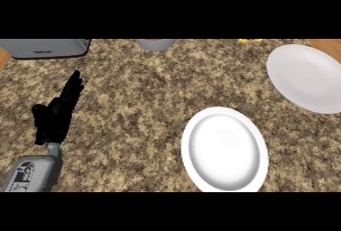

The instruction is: Pick the lemon from the plate and place it in the plate

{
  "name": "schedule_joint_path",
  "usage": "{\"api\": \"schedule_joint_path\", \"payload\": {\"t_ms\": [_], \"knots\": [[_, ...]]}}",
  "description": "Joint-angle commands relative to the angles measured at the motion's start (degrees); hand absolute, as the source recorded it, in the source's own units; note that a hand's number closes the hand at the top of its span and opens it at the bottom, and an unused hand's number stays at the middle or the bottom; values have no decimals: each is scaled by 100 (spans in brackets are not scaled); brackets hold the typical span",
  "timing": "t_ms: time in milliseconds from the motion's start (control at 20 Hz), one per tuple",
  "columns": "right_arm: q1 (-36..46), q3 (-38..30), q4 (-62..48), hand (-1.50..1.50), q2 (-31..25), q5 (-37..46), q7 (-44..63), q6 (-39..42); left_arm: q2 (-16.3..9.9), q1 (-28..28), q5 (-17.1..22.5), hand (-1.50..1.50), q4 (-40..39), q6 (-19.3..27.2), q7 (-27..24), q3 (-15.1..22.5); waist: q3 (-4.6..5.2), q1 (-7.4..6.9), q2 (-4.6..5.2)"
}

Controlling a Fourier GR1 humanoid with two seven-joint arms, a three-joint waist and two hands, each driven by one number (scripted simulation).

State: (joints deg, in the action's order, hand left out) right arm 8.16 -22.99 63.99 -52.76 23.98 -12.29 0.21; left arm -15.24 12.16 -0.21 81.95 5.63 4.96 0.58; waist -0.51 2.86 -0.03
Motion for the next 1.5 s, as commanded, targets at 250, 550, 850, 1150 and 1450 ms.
{"api": "schedule_joint_path", "payload": {"t_ms": [250, 550, 850, 1150, 1450], "knots": [[1072, -415, -2162, 150, -507, -584, -2170, 677, 129, 165, -175, 0, 256, -61, 280, 276, 36, -442, 36], [2214, 134, -3264, 150, -246, -124, -2156, 742, 504, 51, -420, 0, 109, 100, -5, 546, 35, -527, 60], [3248, 644, -3765, 150, 478, 400, -1754, 301, 263, 461, -283, 0, 38, -145, 311, 290, 34, -578, 80], [3396, 1277, -4319, 150, 821, 1372, -1602, -730, 232, 459, -241, 0, -51, -299, 71, 226, 34, -591, 105], [3920, 1175, -5212, -150, 1359, 1348, -954, -508, 323, 409, -279, 0, -90, -284, 73, 264, 28, -629, 127]]}}
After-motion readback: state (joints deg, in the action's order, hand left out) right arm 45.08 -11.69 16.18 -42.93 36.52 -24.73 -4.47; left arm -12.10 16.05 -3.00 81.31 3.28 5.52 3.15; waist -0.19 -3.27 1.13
